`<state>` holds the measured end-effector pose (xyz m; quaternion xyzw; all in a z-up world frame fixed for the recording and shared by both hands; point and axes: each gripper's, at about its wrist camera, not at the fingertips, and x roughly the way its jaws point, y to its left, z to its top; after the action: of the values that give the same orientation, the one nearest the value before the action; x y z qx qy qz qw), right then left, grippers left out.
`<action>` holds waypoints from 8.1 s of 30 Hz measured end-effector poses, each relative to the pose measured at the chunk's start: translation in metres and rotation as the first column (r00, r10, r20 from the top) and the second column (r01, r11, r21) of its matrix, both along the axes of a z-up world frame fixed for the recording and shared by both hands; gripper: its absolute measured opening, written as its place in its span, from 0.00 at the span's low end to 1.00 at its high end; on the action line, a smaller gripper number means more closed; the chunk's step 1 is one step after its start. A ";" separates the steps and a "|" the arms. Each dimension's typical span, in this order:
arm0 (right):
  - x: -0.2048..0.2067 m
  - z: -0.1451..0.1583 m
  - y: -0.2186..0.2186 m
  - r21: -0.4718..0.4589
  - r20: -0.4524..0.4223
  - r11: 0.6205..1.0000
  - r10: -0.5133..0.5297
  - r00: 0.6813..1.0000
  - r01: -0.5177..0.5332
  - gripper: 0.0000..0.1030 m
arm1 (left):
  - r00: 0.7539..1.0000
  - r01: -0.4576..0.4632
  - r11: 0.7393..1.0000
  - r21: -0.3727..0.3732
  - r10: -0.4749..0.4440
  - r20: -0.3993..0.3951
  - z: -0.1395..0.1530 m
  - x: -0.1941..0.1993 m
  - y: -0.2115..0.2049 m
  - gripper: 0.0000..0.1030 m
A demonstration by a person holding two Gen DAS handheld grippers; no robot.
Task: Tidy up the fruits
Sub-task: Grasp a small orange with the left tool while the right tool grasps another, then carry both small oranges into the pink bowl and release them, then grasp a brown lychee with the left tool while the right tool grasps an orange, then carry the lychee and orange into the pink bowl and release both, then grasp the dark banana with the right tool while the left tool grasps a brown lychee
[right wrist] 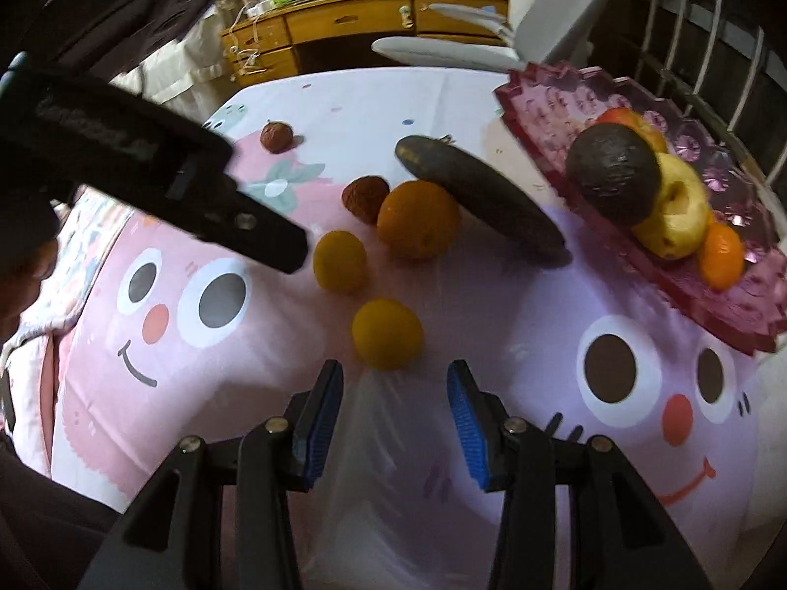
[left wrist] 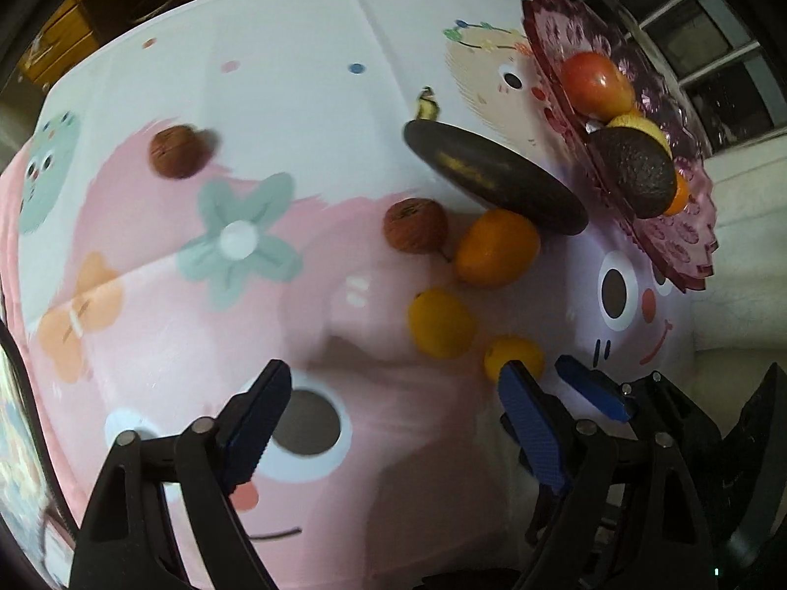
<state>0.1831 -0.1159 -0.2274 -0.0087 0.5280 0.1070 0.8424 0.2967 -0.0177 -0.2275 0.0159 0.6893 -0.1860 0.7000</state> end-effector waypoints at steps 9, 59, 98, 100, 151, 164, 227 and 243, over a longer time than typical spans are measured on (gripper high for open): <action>0.004 -0.007 0.007 0.010 0.034 0.999 0.036 0.999 -0.036 0.43 | 0.999 0.042 0.999 0.011 -0.042 -0.017 -0.016 0.009 -0.023 0.65; 0.007 0.078 -0.114 0.143 0.123 0.941 -0.326 0.938 0.308 0.31 | 0.945 0.173 0.979 -0.107 -0.135 0.298 0.083 0.069 -0.121 0.31; 0.011 0.072 -0.103 0.352 -0.243 0.745 -0.511 0.824 0.566 0.43 | 0.947 -0.049 0.995 -0.085 0.074 0.313 0.108 0.047 0.033 0.72; 0.012 0.072 -0.095 0.359 -0.260 0.729 -0.522 0.812 0.583 0.43 | 0.947 -0.067 0.994 -0.085 0.090 0.309 0.107 0.048 0.048 0.72; 0.089 -0.019 -0.037 0.199 -0.487 0.511 -0.689 0.537 0.836 0.38 | 0.945 -0.161 0.984 -0.076 0.176 0.276 -0.029 0.104 0.103 0.27; 0.062 -0.020 -0.036 0.255 -0.569 0.486 -0.624 0.536 0.836 0.36 | 0.934 -0.151 0.987 -0.064 0.163 0.318 0.008 0.074 0.097 0.27; 0.025 0.082 -0.227 0.232 -0.336 0.718 -0.574 0.746 0.657 0.47 | 0.963 0.009 0.970 -0.244 0.057 0.262 0.072 -0.026 -0.136 0.48; 0.030 0.105 -0.148 0.180 -0.118 0.902 -0.376 0.919 0.392 0.47 | 0.958 -0.130 0.980 -0.154 0.164 0.234 0.058 -0.031 -0.052 0.52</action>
<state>0.2135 -0.2634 -0.1219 0.1845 0.5395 -0.0082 0.8215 0.2657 -0.0700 -0.1698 -0.0607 0.5824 -0.1767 0.7911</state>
